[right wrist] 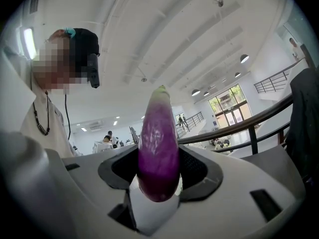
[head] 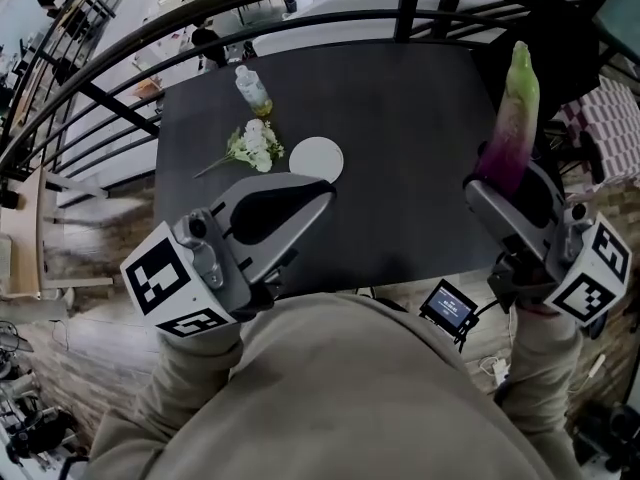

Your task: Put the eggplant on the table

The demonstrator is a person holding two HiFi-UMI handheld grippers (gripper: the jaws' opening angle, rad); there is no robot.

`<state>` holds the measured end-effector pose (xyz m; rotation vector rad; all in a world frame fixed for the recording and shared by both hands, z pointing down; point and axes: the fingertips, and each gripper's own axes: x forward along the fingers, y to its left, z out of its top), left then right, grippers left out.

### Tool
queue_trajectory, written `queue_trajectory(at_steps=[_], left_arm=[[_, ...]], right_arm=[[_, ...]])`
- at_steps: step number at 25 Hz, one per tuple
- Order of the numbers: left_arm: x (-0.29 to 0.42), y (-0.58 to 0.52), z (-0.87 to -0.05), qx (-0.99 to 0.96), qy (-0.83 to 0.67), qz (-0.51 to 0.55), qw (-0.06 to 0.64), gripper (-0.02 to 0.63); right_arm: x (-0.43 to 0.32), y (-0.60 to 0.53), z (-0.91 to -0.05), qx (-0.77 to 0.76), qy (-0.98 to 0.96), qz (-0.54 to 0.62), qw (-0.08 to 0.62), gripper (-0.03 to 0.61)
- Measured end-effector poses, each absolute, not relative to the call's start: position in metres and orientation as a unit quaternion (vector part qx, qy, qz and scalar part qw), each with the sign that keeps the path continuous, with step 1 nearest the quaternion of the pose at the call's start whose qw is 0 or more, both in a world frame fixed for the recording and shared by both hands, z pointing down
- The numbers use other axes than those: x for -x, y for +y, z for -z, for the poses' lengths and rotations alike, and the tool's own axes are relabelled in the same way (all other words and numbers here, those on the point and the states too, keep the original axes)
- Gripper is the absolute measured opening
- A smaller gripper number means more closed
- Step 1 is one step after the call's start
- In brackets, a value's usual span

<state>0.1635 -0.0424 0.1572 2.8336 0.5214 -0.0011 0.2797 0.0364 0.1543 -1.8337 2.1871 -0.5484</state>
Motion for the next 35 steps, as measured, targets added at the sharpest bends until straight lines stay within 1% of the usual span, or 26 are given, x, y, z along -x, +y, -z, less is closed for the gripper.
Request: queue_trajectory(at_steps=[4,9,14,18,21,25,35], left_arm=[[-0.160,-0.067,-0.166,-0.972,0.186,0.003,0.143,0.005],[-0.147,-0.106,-0.182,-0.970,0.190,-0.017,0.148,0.005],[-0.139,-0.137,-0.198,-0.968,0.184,-0.028,0.169,0.005],[-0.131,-0.150,-0.193,-0.968,0.162,-0.028,0.189,0.005],[-0.133,-0.153,-0.194,-0.968,0.154,-0.025,0.195,0.005],[-0.141,-0.147,-0.195,-0.971,0.137,-0.020,0.196,0.005],[-0.129,-0.130,-0.193,-0.975,0.109,-0.016,0.194,0.005]], right_arm=[[-0.272,0.004,-0.158,0.626,0.748,0.194,0.101,0.239],[-0.257,-0.049,-0.166,0.623,0.748,0.212,0.092,0.240],[-0.242,-0.090,-0.177,0.610,0.754,0.230,0.074,0.241],[-0.232,-0.106,-0.170,0.591,0.767,0.244,0.062,0.241],[-0.238,-0.116,-0.169,0.582,0.772,0.248,0.062,0.240],[-0.247,-0.122,-0.171,0.564,0.786,0.246,0.060,0.241],[-0.239,-0.117,-0.169,0.540,0.804,0.239,0.066,0.241]])
